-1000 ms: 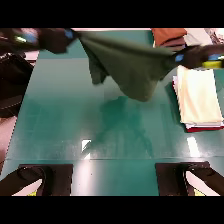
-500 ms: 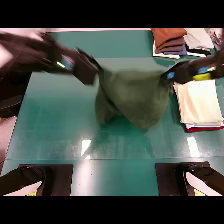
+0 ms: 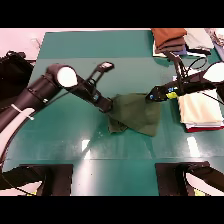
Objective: Fold the shirts.
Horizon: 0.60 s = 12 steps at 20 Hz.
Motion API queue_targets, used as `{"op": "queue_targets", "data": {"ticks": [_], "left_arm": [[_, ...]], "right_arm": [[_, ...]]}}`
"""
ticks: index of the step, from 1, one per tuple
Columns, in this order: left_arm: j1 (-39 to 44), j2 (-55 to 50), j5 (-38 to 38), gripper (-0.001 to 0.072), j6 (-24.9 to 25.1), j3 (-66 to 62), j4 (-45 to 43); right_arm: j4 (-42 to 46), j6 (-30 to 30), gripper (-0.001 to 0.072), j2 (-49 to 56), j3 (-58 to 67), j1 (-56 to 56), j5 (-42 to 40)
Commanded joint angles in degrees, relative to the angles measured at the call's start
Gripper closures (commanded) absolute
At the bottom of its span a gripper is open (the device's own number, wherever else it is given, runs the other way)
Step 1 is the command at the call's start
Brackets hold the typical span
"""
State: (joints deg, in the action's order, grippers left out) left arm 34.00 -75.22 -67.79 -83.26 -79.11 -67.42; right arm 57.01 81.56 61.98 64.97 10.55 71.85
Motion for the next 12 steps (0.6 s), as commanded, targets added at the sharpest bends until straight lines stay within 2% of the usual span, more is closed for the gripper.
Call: {"op": "queue_targets", "data": {"ticks": [1, 4, 6, 9, 12], "left_arm": [[-7.4, 4.5, -1.0, 0.0138, -0.9, -0.5, 0.4], [-13.3, 8.1, -6.3, 0.0138, -0.9, -0.3, 0.4], [-13.7, 8.3, -7.8, 0.0138, -1.0, 2.2, 0.5], [-13.1, 8.3, -2.0, 0.0138, -2.3, 12.0, 6.5], [-8.9, 8.2, 8.4, 0.0138, -2.3, 23.3, 11.3]], "right_arm": [[0.0, 0.0, 0.0692, -0.5, -0.7, -0.6, -0.8], [0.1, 0.0, 0.0692, -2.4, -0.7, -1.4, -2.3], [0.1, 0.0, 0.0692, -3.8, -0.7, -1.5, -3.8], [0.1, 0.0, 0.0692, -4.6, -0.7, -1.4, -4.3], [0.0, 0.0, 0.0692, -4.5, -0.7, -1.3, -4.5]]}}
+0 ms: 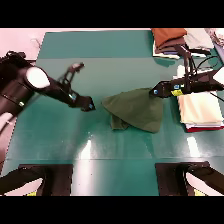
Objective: Fold the shirts.
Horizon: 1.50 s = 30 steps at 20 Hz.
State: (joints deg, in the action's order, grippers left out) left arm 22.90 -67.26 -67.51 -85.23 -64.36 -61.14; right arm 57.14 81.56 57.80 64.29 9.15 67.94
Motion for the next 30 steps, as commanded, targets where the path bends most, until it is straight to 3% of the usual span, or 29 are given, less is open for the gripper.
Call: {"op": "queue_targets", "data": {"ticks": [1, 4, 8, 18, 21, 23, 26, 30], "left_arm": [[4.4, 0.2, 12.5, 0.0138, -0.3, 11.9, 7.0], [10.0, -0.3, 24.8, 0.0138, -0.5, 17.3, 11.0], [14.2, -5.6, 31.5, 0.0138, -1.3, 17.2, 16.3], [16.4, -11.2, 35.9, 0.0141, -1.4, 17.2, 20.3], [16.4, -11.2, 37.1, 0.0399, -1.3, 17.2, 22.0], [16.4, -11.2, 37.2, 0.0679, -1.2, 17.2, 21.9], [13.3, -9.3, 35.6, 0.0682, -1.3, 17.0, 19.9], [0.4, 3.4, 30.9, 0.0683, -1.5, 13.0, 8.9]], "right_arm": [[-0.1, 0.0, 0.0692, -0.4, 0.0, 0.1, -0.5], [-0.1, 0.0, 0.0692, -0.4, 0.0, 0.1, -0.5], [-0.1, 0.0, 0.0692, -0.4, 0.0, 0.1, -0.5], [-0.1, 0.0, 0.0692, -0.4, 0.0, 0.1, -0.5], [-0.1, 0.0, 0.0692, -0.4, 0.0, 0.1, -0.5], [-0.1, 0.0, 0.0692, -0.4, 0.0, 0.1, -0.5], [0.1, -0.6, 0.0692, -1.2, 0.7, -0.7, -0.2], [2.0, -1.2, 0.0692, -5.1, 8.7, -6.8, 2.4]]}}
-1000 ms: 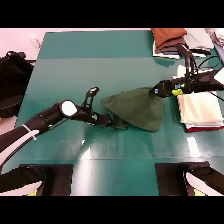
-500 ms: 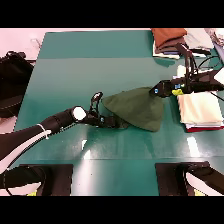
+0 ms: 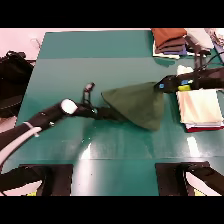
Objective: Fold the shirts.
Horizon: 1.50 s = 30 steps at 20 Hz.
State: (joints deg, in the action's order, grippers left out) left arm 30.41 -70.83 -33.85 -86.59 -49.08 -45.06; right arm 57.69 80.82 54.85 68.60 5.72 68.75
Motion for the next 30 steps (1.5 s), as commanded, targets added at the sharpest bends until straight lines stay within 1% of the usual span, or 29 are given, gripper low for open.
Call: {"op": "queue_targets", "data": {"ticks": [1, 4, 6, 8, 10, 14, 16, 17, 19, 21, 24, 26, 27, 28, 29, 30], "left_arm": [[-11.0, 11.1, -3.8, 0.0683, -0.2, -4.3, -9.8], [-20.0, 20.8, -7.2, 0.0683, -0.1, -12.6, -16.6], [-22.9, 24.4, -10.1, 0.0683, -0.1, -18.8, -20.4], [-23.1, 26.3, -12.1, 0.0682, 0.1, -25.2, -24.0], [-23.1, 26.9, -13.2, 0.0683, 0.1, -32.2, -25.8], [-23.1, 26.9, -17.1, 0.0682, 0.3, -47.6, -26.4], [-23.1, 26.8, -19.5, 0.0682, 1.4, -53.0, -26.1], [-23.1, 26.8, -21.2, 0.0683, 1.4, -54.2, -26.1], [-23.1, 26.4, -26.7, 0.0683, 1.3, -53.9, -24.9], [-23.1, 24.5, -34.2, 0.0683, 1.4, -51.8, -23.3], [-23.1, 22.0, -43.5, 0.0682, 1.6, -43.6, -23.3], [-23.1, 21.4, -44.9, 0.0682, 1.8, -35.0, -23.5], [-23.1, 21.4, -44.3, 0.0682, 3.0, -30.0, -23.6], [-23.1, 21.4, -43.3, 0.0682, 3.7, -25.4, -23.7], [-23.1, 21.4, -41.9, 0.0682, 4.2, -21.2, -23.8], [-23.1, 21.4, -40.3, 0.0682, 4.2, -17.4, -24.3]], "right_arm": [[2.0, -0.4, 0.0692, -3.0, 6.8, -5.1, 2.8], [2.5, -0.7, 0.0692, -4.7, 13.6, -10.0, 7.6], [2.5, -1.7, 0.0692, -4.9, 17.2, -12.0, 10.7], [2.5, -1.8, 0.0691, -4.9, 20.0, -13.1, 12.9], [2.5, -1.8, 0.0692, -4.9, 23.4, -13.7, 14.0], [2.4, -1.8, 0.0692, -4.9, 32.2, -13.6, 16.2], [2.3, -1.7, 0.0692, -4.9, 35.5, -13.6, 17.2], [2.2, -0.8, 0.0692, -4.9, 36.1, -13.5, 17.2], [2.1, 0.8, 0.0692, -4.1, 34.8, -11.5, 18.0], [2.1, 3.4, 0.0692, -2.2, 30.6, -7.8, 19.9], [2.1, 3.8, 0.0692, 2.4, 21.2, 0.1, 21.6], [2.3, 3.8, 0.0691, 6.3, 13.5, 5.8, 19.4], [2.5, 3.7, 0.069, 8.3, 10.4, 8.0, 17.4], [2.5, 3.5, 0.0671, 10.4, 7.9, 9.6, 14.3], [2.4, 3.2, 0.0505, 12.6, 6.5, 10.4, 11.2], [2.4, 3.1, 0.0368, 14.7, 6.3, 10.4, 8.8]]}}
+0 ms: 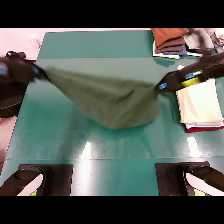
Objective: Fold the shirts.
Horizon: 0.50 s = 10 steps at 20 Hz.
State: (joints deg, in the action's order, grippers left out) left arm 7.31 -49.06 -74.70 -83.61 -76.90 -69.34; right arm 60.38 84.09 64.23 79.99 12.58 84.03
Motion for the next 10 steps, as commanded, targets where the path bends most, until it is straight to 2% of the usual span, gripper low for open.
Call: {"op": "queue_targets", "data": {"ticks": [1, 4, 5, 6, 7, 10], "left_arm": [[0.0, -0.3, 1.9, 0.0682, 1.2, 13.1, -0.9], [0.0, -0.3, 3.4, 0.0682, 1.2, 16.1, -3.8], [0.0, -0.3, 3.8, 0.0682, 1.2, 16.1, -4.1], [0.0, -0.3, 4.5, 0.0682, 1.2, 16.1, -4.0], [0.0, -0.3, 5.5, 0.0682, 1.2, 16.1, -4.0], [0.0, -0.3, 8.3, 0.0682, 1.1, 16.1, -4.0]], "right_arm": [[-0.2, -0.5, 0.0368, 7.2, -4.5, 2.8, -7.5], [-0.2, -3.4, 0.0365, 11.0, -1.8, -1.6, -6.1], [-0.2, -4.3, 0.0342, 11.4, -2.0, -3.1, -5.5], [-0.2, -4.7, 0.0204, 11.7, -3.0, -4.7, -5.3], [-0.2, -4.8, 0.0144, 12.0, -4.2, -6.2, -5.4], [-0.2, -5.1, 0.0144, 12.3, -10.7, -10.8, -7.7]]}}
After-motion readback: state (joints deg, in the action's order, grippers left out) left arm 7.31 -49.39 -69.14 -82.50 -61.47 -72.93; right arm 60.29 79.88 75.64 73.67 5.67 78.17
